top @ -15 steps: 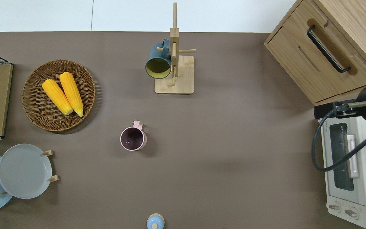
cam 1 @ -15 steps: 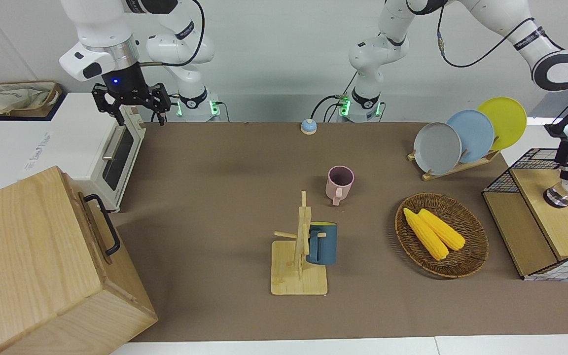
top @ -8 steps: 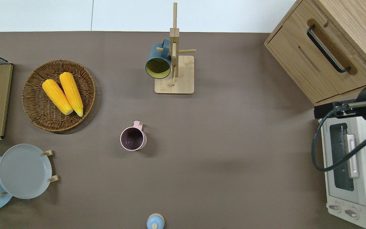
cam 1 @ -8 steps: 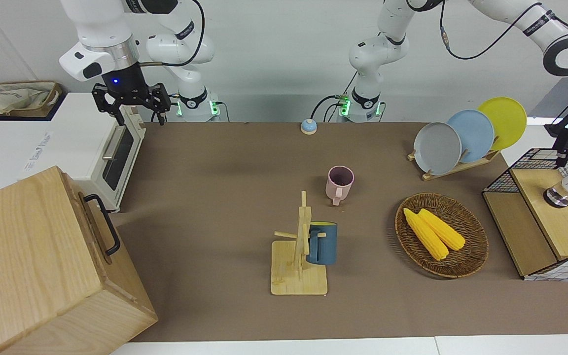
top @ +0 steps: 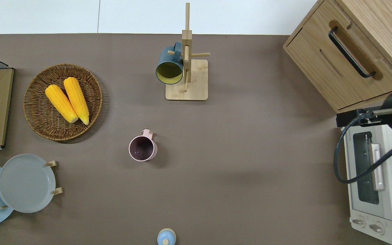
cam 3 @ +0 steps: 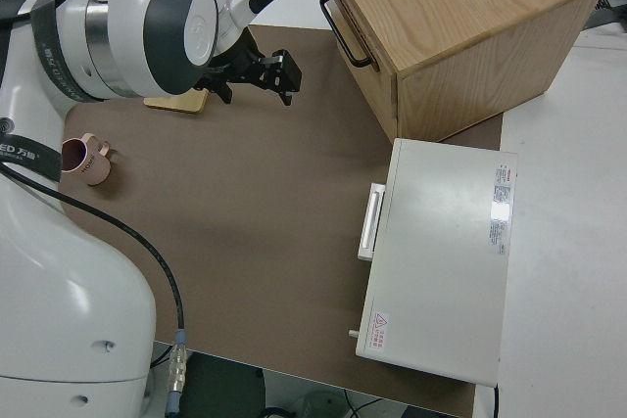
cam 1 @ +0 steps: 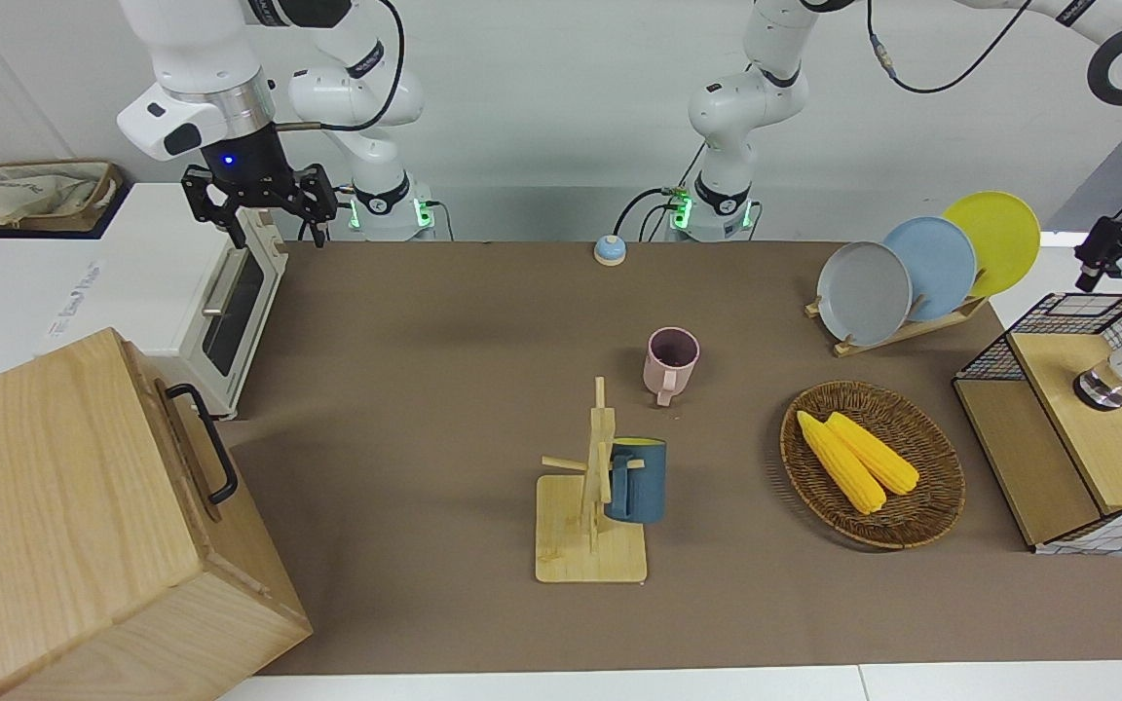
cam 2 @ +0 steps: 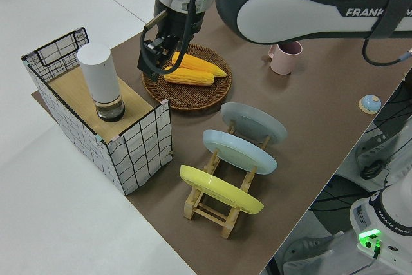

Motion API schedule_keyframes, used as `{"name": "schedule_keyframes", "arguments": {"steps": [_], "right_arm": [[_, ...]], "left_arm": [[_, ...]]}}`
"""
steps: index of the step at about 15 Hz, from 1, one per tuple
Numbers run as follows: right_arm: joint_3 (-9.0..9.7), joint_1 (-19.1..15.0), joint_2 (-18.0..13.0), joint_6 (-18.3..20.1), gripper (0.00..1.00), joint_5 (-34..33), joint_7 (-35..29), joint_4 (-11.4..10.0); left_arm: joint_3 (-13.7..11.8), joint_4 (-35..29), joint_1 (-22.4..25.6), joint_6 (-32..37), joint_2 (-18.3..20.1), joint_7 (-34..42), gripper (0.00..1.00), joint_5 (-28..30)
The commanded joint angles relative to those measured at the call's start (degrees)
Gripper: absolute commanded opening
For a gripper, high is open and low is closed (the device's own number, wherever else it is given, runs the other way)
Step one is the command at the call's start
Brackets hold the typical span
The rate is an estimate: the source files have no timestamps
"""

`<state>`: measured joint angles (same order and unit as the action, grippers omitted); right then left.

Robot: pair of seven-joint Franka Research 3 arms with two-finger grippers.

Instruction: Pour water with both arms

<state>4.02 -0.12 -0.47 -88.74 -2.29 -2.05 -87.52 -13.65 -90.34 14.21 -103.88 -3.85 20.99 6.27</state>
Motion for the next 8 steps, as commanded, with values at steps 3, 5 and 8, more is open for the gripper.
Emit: {"name": "schedule_keyframes", "arguments": {"steps": [3, 5, 8], "right_arm": [[0.02, -0.2, -1.0, 0.2, 0.992, 0.2, 0.9, -0.9], [0.02, -0.2, -1.0, 0.2, 0.992, 0.3, 0.9, -0.9], [0.02, -0.2, -1.0, 0.2, 0.992, 0.2, 0.9, -0.9]], "left_arm": [[-0.2, -0.6, -15.0, 13.9, 6.5, -14.8, 1.00, -6.2], [0.2, -0.7, -19.7, 14.6, 7.7, -18.8, 1.00, -6.2], [0.4, -0.8, -25.5, 16.2, 8.2, -18.8, 1.00, -6.2]]}}
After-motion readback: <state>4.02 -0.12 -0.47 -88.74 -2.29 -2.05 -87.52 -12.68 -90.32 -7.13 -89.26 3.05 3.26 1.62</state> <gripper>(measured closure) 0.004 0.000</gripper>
